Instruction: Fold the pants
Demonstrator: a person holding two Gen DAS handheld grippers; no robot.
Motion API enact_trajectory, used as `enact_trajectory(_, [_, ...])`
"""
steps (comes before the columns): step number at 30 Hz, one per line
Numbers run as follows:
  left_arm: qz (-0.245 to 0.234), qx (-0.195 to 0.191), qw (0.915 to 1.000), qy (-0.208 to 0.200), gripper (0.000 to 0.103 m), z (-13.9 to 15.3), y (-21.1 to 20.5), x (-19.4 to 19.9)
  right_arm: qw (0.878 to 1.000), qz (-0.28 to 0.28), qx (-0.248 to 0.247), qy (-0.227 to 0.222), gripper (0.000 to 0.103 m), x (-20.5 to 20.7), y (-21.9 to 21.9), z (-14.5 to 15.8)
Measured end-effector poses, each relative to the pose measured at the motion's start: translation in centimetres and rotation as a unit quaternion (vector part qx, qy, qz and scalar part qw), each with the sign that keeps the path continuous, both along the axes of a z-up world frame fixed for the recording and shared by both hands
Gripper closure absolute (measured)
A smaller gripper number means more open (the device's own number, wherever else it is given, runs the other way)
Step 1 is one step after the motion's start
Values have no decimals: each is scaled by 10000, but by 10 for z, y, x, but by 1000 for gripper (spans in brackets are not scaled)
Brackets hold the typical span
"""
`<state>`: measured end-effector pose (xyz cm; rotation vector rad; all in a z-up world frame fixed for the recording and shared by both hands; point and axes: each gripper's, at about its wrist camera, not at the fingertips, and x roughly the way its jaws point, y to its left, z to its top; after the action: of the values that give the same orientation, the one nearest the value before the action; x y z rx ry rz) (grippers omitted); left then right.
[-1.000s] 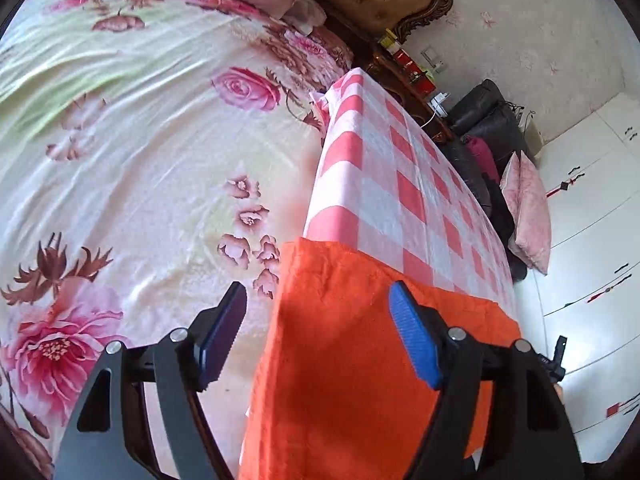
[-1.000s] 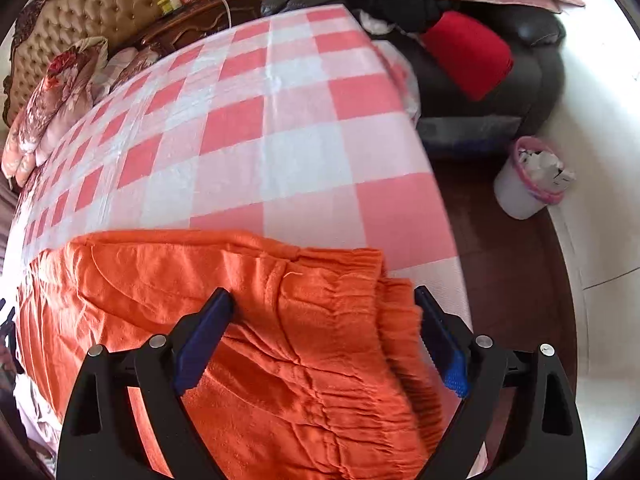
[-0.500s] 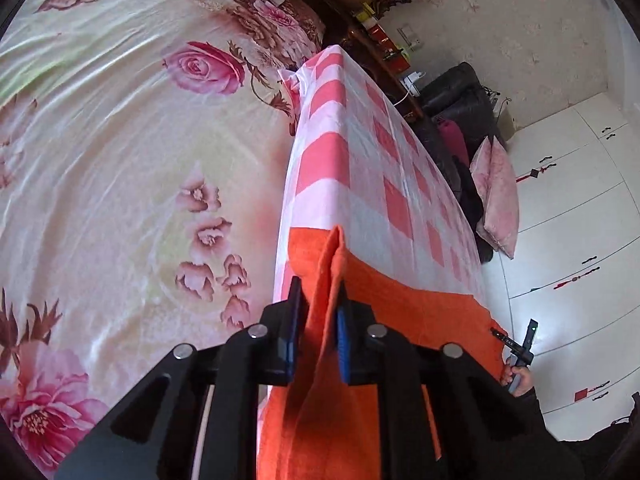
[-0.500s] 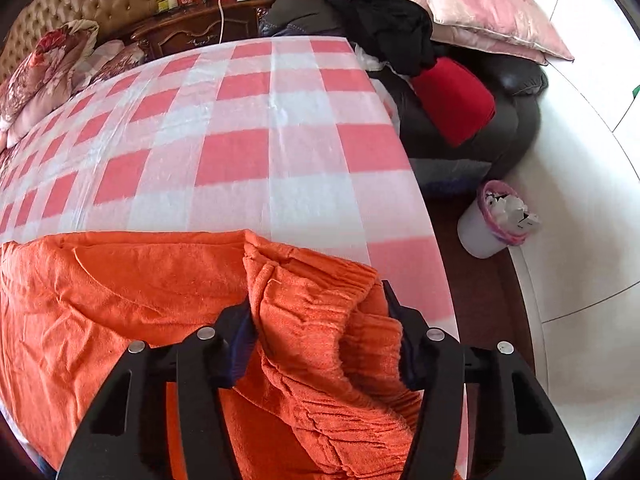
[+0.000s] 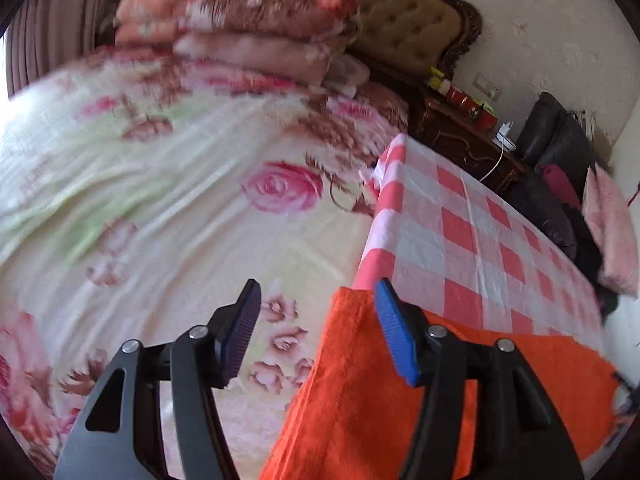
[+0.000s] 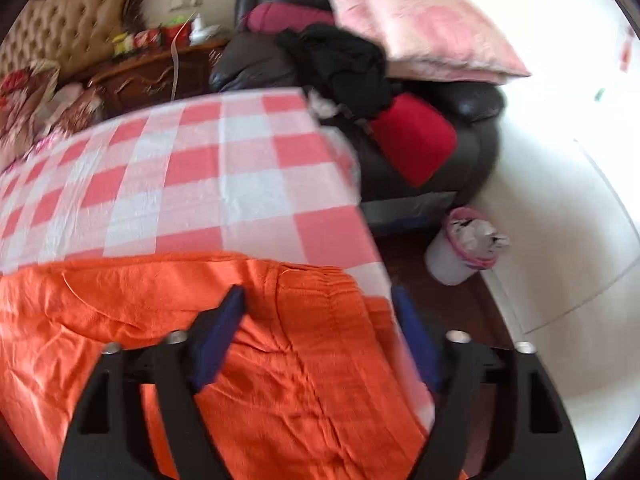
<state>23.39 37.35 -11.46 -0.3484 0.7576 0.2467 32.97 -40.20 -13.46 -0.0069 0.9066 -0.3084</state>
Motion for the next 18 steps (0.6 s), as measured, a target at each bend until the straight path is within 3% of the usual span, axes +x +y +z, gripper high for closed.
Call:
enact_trajectory(3, [-581,602,9964,-160,24,21,-72,-28,9981,-93,-318,-517,14,-39,20,29])
enact_trajectory(7, [-1280,882,9872,346,23,0,-166,-36,9975,419,150,-542,14,-78,72,33])
enact_trajectory(9, [-1335,1305,9805,620,23,-16,-196,-33,9970,511,446,-371,14,-83,88,22])
enact_trajectory(11, [-1445,1204,9788,811,23,-27,-212,-30,9951,617,771,27,14,-83,104,3])
enact_trajectory(13, [-1568,1259,9756,886,23,-32,-223,-32,9954,721,623,127,14,-87,117,-6])
enact_trajectory(15, [-1654,1097,9750,1001,15,-35,-228,-36,9962,696,379,362,14,-88,124,-14])
enact_trajectory(18, [-1395,1143,9745,1337,11,-41,-228,-43,9942,589,424,799,14,-89,126,-27])
